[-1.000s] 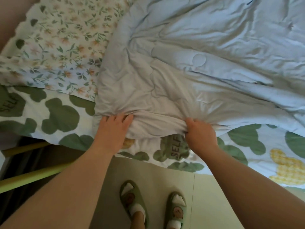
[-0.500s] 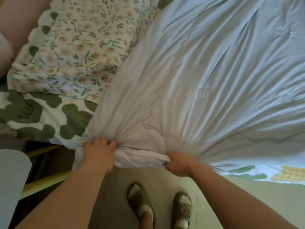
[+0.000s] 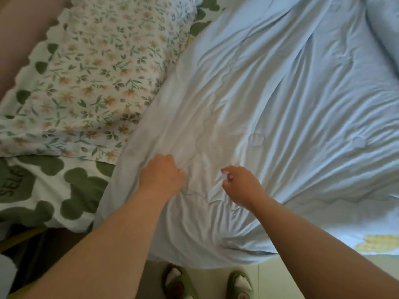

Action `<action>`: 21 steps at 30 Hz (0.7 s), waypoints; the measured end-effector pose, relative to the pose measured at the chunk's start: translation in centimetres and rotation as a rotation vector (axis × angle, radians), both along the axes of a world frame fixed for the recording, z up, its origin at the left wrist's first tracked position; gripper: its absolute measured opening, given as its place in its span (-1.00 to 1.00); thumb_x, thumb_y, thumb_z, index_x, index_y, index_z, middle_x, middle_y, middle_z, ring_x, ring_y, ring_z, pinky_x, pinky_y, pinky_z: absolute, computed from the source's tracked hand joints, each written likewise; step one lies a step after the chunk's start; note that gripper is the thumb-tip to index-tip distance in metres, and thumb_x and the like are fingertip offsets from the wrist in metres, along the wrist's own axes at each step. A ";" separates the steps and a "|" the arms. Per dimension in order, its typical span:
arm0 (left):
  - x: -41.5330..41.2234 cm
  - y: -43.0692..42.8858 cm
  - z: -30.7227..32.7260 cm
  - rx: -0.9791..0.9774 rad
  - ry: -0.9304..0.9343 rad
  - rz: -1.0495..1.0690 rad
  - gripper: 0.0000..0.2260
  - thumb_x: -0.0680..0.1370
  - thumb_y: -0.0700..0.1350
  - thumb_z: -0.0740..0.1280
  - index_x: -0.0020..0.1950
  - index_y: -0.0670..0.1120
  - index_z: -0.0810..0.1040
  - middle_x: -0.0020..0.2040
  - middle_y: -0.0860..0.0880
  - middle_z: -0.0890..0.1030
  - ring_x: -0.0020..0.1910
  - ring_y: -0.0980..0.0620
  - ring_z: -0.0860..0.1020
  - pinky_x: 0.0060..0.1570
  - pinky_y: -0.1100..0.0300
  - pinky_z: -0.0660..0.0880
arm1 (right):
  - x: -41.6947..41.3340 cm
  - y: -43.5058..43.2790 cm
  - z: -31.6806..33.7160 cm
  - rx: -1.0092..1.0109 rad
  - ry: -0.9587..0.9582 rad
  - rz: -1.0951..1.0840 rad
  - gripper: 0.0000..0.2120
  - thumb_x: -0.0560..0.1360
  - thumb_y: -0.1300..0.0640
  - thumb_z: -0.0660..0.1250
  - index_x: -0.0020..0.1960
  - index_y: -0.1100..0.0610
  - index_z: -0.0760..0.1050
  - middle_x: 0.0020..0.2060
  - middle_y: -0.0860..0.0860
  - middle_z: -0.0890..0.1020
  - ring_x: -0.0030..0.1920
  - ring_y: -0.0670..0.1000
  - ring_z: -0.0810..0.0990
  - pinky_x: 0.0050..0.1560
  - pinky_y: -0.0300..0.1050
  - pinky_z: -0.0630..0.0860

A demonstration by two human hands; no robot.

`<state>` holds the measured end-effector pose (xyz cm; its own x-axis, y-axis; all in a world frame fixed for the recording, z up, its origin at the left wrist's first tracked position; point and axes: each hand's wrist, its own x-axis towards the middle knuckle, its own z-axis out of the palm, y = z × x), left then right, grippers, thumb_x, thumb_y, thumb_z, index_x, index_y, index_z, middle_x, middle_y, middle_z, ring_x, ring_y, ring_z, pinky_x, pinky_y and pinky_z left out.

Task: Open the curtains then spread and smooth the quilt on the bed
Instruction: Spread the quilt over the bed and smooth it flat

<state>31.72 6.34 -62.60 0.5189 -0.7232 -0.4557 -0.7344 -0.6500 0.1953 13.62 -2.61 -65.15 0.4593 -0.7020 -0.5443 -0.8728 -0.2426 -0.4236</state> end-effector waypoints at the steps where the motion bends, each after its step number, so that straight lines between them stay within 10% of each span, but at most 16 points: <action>1: 0.4 -0.5 0.0 -0.026 -0.008 0.013 -0.66 0.56 0.02 0.17 0.23 -0.15 0.46 0.19 -0.17 0.47 0.16 -0.18 0.48 0.11 0.02 0.46 | 0.3 -0.8 0.0 -0.023 0.005 0.001 -0.61 0.56 0.10 0.15 0.38 0.02 0.38 0.25 0.08 0.46 0.18 0.10 0.52 0.15 -0.08 0.43; 21: 11.2 -18.6 -2.8 -0.171 -0.091 0.371 -0.73 0.62 -0.11 0.12 0.22 -0.25 0.40 0.18 -0.24 0.47 0.07 -0.24 0.52 -0.03 -0.06 0.49 | 23.1 -24.4 0.8 -0.368 -0.110 0.346 -0.52 0.60 0.25 0.08 0.51 0.06 0.16 0.42 0.12 0.23 0.26 0.21 0.45 0.23 0.04 0.39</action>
